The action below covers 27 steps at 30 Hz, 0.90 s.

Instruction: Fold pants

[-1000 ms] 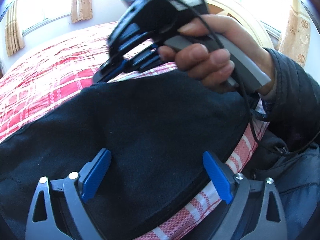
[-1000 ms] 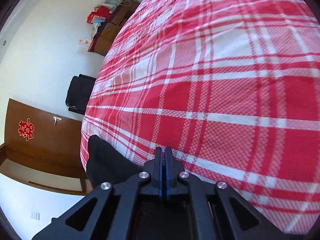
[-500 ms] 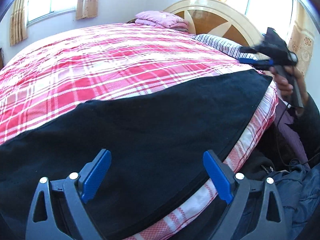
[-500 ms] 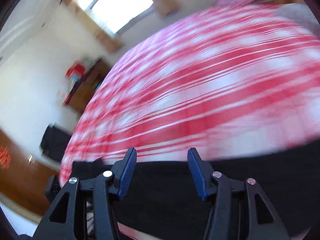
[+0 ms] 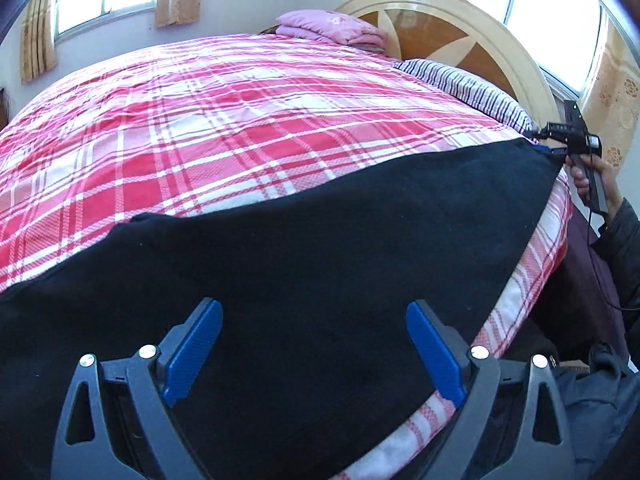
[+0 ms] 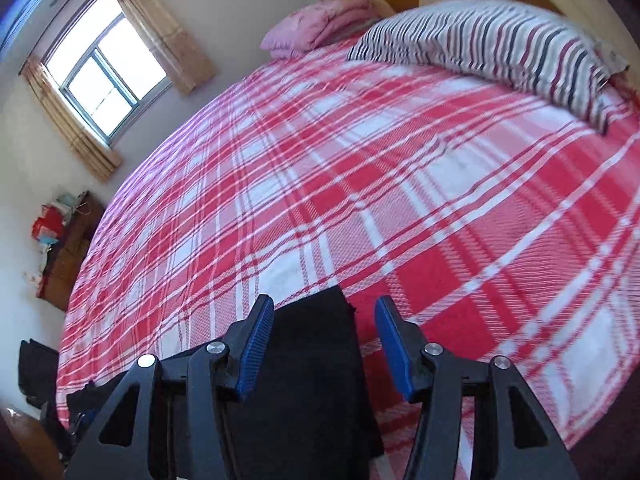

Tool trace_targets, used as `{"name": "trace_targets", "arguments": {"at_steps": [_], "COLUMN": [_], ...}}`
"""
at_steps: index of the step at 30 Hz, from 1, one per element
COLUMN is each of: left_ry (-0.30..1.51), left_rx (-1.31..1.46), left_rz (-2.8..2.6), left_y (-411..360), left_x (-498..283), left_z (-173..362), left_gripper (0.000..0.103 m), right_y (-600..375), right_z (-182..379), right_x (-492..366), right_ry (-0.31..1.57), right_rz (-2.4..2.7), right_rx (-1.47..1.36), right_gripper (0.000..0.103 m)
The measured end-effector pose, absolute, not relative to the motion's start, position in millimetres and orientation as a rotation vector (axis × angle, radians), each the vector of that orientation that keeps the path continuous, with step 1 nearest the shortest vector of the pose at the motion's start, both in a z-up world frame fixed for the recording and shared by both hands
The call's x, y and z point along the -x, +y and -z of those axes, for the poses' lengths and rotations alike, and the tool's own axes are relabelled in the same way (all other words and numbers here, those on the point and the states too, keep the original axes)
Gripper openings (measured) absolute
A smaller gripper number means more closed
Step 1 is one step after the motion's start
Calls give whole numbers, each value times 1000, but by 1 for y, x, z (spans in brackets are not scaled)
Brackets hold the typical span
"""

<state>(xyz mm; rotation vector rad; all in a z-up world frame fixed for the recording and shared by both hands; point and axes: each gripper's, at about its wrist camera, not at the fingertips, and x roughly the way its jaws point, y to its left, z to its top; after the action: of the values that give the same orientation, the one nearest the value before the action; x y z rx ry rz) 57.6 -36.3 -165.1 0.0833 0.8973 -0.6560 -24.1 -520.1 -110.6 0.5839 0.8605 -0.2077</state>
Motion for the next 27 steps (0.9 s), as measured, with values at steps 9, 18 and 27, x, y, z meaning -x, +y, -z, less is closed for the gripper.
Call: {"name": "trace_targets", "arguments": {"at_steps": [9,18,27], "left_ry": [894,888,865], "left_rx": [-76,-69,-65], "left_rz": [651,657,642], "left_y": [-36,-33,-21], "left_x": [-59,-59,-55], "left_z": [165,163,157], "left_gripper": [96,96,96], "right_y": [-503,-524,-507], "right_z": [95,112,109], "right_x": [25,46,122], "right_ry": [716,788,811], "right_rz": [256,358,287], "right_rx": [-455,-503,-700], "right_gripper": [5,37,50]}}
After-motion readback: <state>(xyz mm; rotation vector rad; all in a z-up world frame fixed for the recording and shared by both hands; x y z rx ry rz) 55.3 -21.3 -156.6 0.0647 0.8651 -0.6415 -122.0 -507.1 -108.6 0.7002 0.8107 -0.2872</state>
